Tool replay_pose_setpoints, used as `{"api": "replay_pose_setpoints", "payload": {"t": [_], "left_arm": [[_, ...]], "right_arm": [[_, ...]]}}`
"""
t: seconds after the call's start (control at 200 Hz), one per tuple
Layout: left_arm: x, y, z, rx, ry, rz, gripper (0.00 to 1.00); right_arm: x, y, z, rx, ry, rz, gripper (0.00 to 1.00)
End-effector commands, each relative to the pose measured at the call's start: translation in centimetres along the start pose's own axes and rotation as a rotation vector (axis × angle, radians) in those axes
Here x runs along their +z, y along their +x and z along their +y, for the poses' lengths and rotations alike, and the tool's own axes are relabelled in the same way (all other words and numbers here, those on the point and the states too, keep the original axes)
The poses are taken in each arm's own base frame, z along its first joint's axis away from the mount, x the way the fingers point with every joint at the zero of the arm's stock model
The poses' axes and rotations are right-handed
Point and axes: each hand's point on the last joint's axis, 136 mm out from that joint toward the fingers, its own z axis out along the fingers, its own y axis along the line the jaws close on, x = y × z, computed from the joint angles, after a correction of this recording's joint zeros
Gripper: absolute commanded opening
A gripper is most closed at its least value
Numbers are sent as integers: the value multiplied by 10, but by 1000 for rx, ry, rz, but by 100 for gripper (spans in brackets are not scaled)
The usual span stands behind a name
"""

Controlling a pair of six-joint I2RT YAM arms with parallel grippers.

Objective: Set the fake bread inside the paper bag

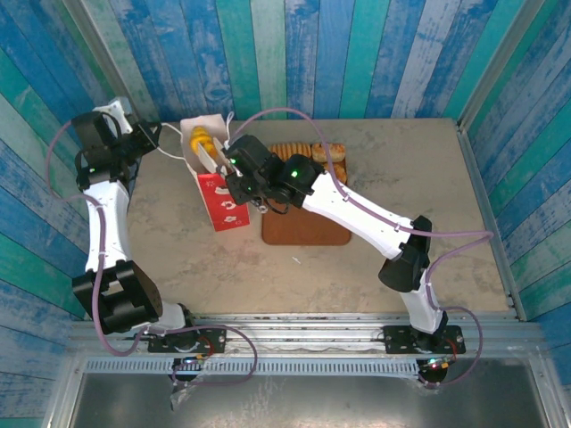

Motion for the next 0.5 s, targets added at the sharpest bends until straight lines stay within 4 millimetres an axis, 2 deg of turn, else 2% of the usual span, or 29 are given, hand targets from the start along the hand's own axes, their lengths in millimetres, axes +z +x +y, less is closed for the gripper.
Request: {"api": "replay_pose_setpoints", "payload": {"t": [0.0, 0.356, 0.496], "left_arm": [[-5, -5, -7, 26, 13, -17, 0], [-3, -4, -7, 16, 22, -9, 1], [-2, -4, -10, 5, 44, -4, 6]], "right_arm": [[-12, -17, 1, 16, -10, -56, 44], [-21, -27, 3, 13, -18, -87, 46], [-40, -43, 8, 4, -48, -136, 45]]}}
